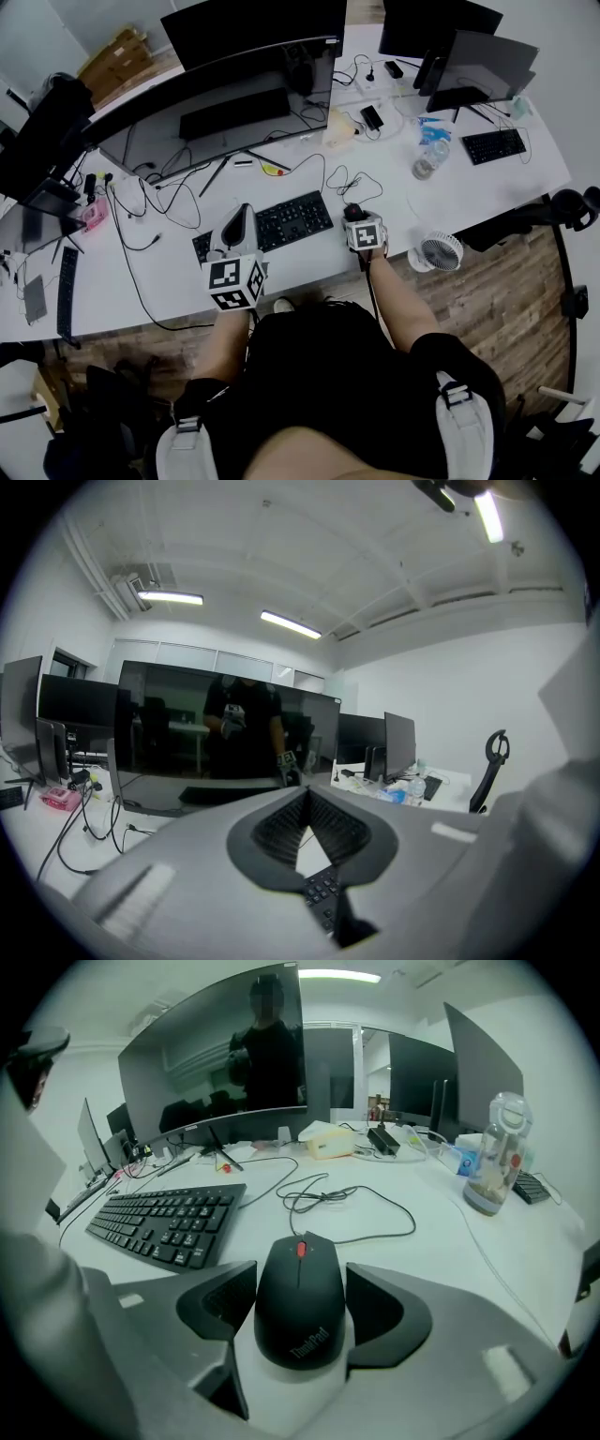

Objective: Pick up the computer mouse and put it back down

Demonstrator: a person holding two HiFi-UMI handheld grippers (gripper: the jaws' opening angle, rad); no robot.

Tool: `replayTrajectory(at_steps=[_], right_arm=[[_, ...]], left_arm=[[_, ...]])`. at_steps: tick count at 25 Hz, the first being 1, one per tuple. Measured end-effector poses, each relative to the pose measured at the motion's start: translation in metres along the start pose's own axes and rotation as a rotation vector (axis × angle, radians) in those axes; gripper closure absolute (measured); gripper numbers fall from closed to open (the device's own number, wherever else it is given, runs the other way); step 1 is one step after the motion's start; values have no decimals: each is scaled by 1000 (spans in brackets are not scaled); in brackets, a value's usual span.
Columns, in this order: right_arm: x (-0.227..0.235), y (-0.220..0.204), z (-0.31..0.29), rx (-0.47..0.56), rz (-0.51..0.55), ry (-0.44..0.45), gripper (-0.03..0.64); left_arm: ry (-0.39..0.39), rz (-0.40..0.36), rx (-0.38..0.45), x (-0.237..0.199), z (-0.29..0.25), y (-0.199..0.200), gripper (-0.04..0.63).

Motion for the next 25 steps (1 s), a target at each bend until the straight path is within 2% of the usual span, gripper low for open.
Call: replayTrajectory(at_steps=[2,3,8,9,12,13,17,25], right_arm=[[-2,14,5,57,25,16,344],[-3,28,14,112,29,17,319],[-27,133,109,510,37,66,320],[-35,155,135,596,66,65,362],[-54,203,203,796,197,-10,620],[-59,211,219,838,223,-25,620],[-70,214,261,938,208,-47,620],[-75,205,270,945,152,-10,620]], left_arm=[[1,2,3,0,0,0,541],[2,3,3,0,0,0,541],[-5,3,3,4,-3,0,541],[-9,3,6,5,-4,2,541],[-21,2,20,10,-6,7,541],[-25,1,23,12,-7,9,541],[-40,-4,29,17,-8,11,541],[-58,-4,54,18,-4,20,541]])
Point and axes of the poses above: the fingertips, and each gripper's own axes: z backward along the fingers, x to its right, y out of its top, the point moved 3 cm from there along z, backward along the fingers, and after that the axes turned 6 degrees about y, right-handed, at the moved point
